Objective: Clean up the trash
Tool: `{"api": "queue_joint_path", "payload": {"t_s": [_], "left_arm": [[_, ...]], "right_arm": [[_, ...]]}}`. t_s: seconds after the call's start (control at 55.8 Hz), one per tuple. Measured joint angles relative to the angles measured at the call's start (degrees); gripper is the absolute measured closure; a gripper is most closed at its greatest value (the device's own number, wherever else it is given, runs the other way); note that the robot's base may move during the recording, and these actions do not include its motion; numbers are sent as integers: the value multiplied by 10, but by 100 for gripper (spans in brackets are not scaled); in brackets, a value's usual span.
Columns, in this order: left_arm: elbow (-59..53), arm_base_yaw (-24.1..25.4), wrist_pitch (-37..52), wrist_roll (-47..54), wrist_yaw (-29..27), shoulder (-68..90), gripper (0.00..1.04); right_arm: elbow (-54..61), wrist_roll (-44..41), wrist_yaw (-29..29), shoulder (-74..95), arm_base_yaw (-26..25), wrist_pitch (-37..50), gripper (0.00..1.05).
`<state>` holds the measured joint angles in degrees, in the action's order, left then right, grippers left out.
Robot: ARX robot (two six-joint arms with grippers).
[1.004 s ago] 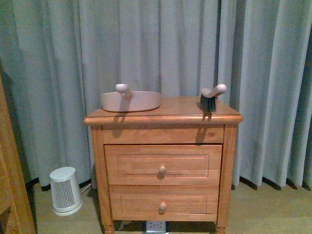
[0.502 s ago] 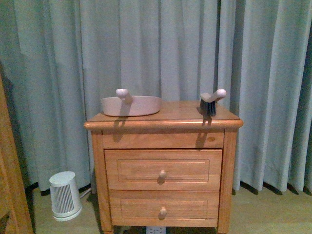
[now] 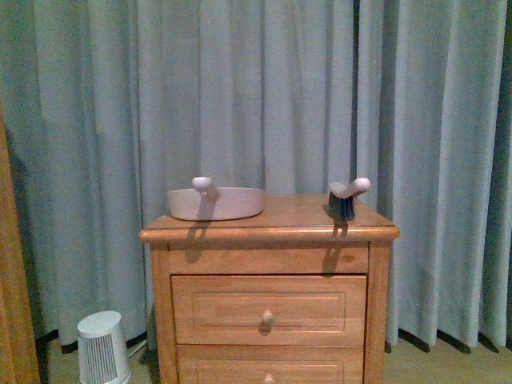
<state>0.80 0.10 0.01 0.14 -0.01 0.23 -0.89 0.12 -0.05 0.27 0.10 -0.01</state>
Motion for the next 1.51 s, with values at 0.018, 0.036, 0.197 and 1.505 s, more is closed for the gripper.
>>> {"api": "queue_joint_path", "payload": {"t_s": [0.018, 0.036, 0.197, 1.505], "left_arm": [[0, 0, 0, 0, 0, 0, 8], [0, 0, 0, 0, 0, 0, 8], [0, 0, 0, 0, 0, 0, 8], [0, 0, 0, 0, 0, 0, 8]], "right_arm": [[0, 0, 0, 0, 0, 0, 7], [0, 0, 0, 0, 0, 0, 7], [0, 0, 0, 0, 0, 0, 7], [0, 0, 0, 0, 0, 0, 7]]}}
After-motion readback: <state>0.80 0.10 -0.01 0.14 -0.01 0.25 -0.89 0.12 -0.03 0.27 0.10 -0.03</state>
